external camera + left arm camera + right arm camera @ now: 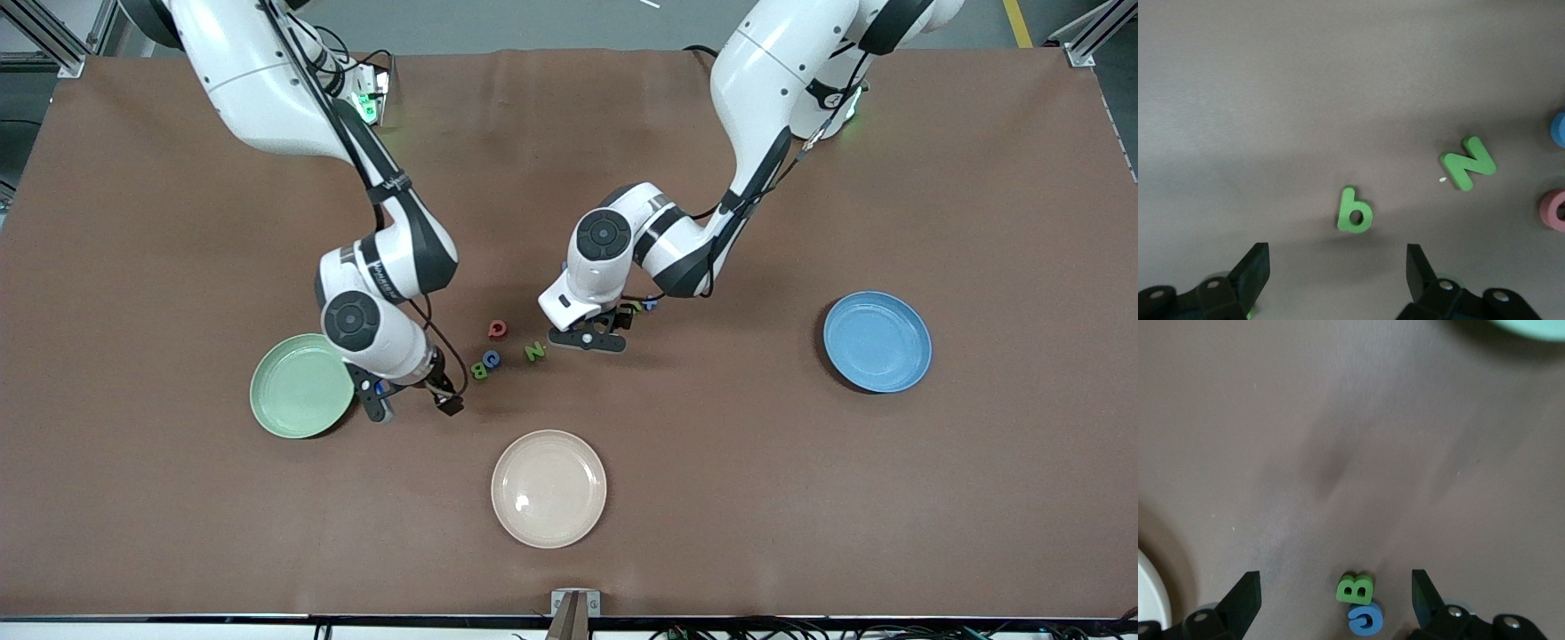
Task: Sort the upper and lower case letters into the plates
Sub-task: 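Grasp green B with the right gripper while the left gripper grasps b, then drop B with the right gripper while the left gripper carries b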
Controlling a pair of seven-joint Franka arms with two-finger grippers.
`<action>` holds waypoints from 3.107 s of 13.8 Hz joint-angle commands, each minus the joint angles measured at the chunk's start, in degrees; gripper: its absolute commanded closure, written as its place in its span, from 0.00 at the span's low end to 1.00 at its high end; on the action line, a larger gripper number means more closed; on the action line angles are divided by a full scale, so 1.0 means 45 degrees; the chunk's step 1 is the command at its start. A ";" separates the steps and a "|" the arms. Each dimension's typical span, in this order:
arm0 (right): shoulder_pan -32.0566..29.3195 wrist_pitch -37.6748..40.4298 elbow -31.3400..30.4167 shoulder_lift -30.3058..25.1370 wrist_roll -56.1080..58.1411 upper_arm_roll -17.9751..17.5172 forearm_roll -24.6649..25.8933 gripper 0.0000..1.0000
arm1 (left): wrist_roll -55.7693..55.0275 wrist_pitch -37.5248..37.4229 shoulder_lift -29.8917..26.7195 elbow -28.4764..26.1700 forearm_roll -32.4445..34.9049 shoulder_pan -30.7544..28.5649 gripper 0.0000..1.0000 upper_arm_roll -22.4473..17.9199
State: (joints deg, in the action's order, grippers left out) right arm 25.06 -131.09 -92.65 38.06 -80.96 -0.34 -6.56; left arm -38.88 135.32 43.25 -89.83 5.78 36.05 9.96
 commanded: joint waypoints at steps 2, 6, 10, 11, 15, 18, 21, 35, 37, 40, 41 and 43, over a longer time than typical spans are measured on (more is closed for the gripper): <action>0.0388 -0.0555 -0.0152 0.0312 -0.0428 0.0135 0.0170 0.10 | 0.0006 0.0143 0.0640 0.0742 0.0490 0.0211 0.12 -0.0144; 0.0759 -0.1045 -0.0271 0.0722 -0.0428 0.0135 0.0170 0.17 | -0.0052 0.0163 0.0934 0.0937 0.0824 0.0348 0.13 -0.0182; 0.0877 -0.1104 -0.0290 0.0879 -0.0505 0.0154 0.0248 0.24 | -0.0092 0.0221 0.1110 0.1095 0.0844 0.0524 0.16 -0.0183; 0.0935 -0.1124 -0.0290 0.0918 -0.0699 0.0154 0.0286 0.26 | -0.0092 0.0221 0.1169 0.1075 0.0844 0.0562 0.17 -0.0183; 0.1131 -0.1221 -0.0290 0.1055 -0.0994 0.0154 0.0814 0.45 | -0.0092 0.0436 0.1364 0.1095 0.0941 0.0640 0.22 -0.0358; 0.1150 -0.1454 -0.0504 0.1055 -0.0994 0.0154 0.0834 0.63 | -0.0092 0.0514 0.1442 0.1095 0.0941 0.0621 0.27 -0.0397; 0.1111 -0.1476 -0.0524 0.1016 -0.0994 0.0154 0.0834 0.93 | -0.0111 0.0592 0.1443 0.1095 0.1194 0.0641 0.34 -0.0378; -0.3259 -0.0962 -0.4327 -0.2907 0.8215 0.0096 0.0834 1.00 | -0.0111 0.0709 0.1560 0.1075 0.1312 0.0758 0.71 -0.0573; -0.4197 -0.1785 -0.5286 -0.3105 1.0033 0.0096 0.0814 0.99 | -0.0111 0.0710 0.1560 0.1094 0.1312 0.0758 0.78 -0.0592; -0.4845 -0.3226 -0.6671 -0.3125 1.1484 0.0037 0.0717 0.99 | -0.0092 0.0710 0.1540 0.1094 0.1313 0.0758 0.85 -0.0573; -0.4865 -0.3465 -0.6870 -0.3105 1.1505 0.0037 0.0697 0.99 | -0.0111 0.0690 0.1482 0.1075 0.1293 0.0758 0.86 -0.0573; -0.4768 -0.3448 -0.6872 -0.3047 1.1506 -0.0002 0.0677 0.99 | -0.0111 0.0574 0.1171 0.1075 0.1313 0.0680 0.88 -0.0573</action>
State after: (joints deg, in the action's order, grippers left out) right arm 3.70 -145.87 -120.80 26.88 -29.71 0.92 -3.37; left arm -38.68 137.29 48.60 -85.50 10.55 38.86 8.34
